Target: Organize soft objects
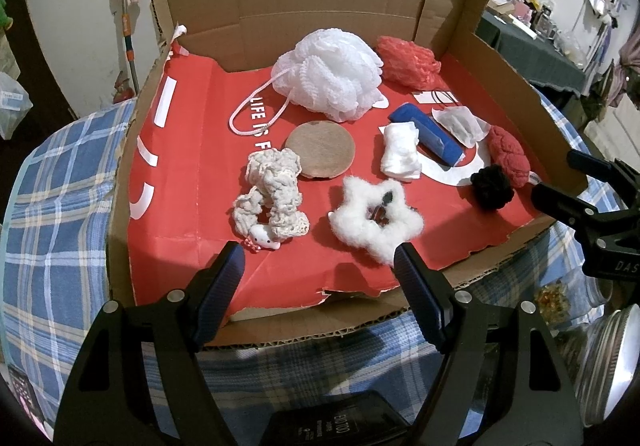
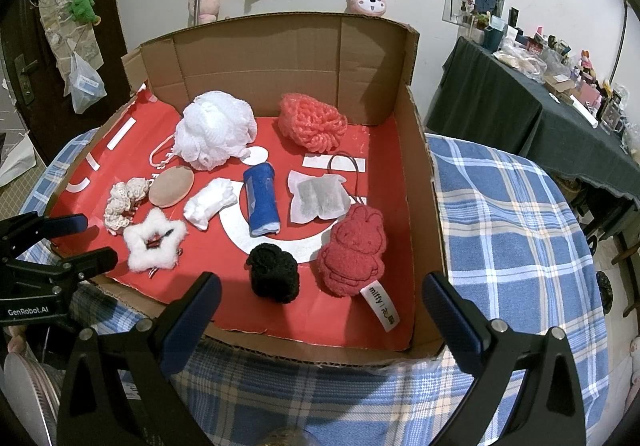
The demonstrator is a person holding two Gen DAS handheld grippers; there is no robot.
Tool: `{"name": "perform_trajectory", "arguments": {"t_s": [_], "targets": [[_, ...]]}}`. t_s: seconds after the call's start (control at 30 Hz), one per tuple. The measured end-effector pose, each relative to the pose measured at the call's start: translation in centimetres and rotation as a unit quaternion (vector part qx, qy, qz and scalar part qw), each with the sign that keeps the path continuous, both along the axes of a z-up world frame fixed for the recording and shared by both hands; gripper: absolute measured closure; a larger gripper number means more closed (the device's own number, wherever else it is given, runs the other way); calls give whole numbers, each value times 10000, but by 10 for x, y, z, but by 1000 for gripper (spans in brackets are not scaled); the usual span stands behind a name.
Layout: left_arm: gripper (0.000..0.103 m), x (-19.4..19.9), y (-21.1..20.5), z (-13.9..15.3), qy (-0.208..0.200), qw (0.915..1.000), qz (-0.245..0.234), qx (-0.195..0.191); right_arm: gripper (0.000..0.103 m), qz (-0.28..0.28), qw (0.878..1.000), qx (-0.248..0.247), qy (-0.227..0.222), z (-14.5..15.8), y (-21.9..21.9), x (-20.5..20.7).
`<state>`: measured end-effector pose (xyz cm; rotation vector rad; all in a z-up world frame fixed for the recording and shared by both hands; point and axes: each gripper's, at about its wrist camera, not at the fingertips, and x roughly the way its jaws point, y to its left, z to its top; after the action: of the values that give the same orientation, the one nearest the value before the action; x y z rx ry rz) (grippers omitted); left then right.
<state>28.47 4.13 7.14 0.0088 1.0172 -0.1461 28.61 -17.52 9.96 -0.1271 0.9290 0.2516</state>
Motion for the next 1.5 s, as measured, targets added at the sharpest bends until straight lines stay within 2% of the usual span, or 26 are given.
{"name": "perform_trajectory", "arguments": {"t_s": [0.4, 0.63, 0.73, 0.87, 0.93, 1.03, 1.13, 1.3, 1.5], "targets": [[27, -1, -1, 1, -21, 10000, 9, 7, 1, 5, 10000, -7, -2, 0, 0, 0], [27, -8, 1, 9, -50, 9999, 47, -149, 1, -12, 10000, 4, 31, 5, 2, 2], [27, -18, 0, 21, -225, 9997, 23, -107, 1, -14, 10000, -18, -57, 13, 2, -1], [27, -46, -2, 48, -657, 9978, 13, -85, 1, -2, 9995, 23, -308, 33, -1, -13], [25, -62, -3, 59, -828, 9965, 5, -113, 0, -7, 9988, 62, -483, 46, -5, -24], [10, -91, -6, 74, -1202, 9927, 7, -74, 0, 6, 9974, 180, -697, 63, -10, -44], [9, -119, -9, 82, -1513, 9885, -9, -22, 0, 9, 9952, 250, -949, 79, -16, -71], [6, -162, -13, 79, -1773, 9840, 60, -169, 0, 10, 9903, 283, -1360, 93, -23, -121], [4, -197, -24, 59, -1905, 9815, 147, -113, 0, -10, 9864, 352, -1608, 83, -29, -177]]}}
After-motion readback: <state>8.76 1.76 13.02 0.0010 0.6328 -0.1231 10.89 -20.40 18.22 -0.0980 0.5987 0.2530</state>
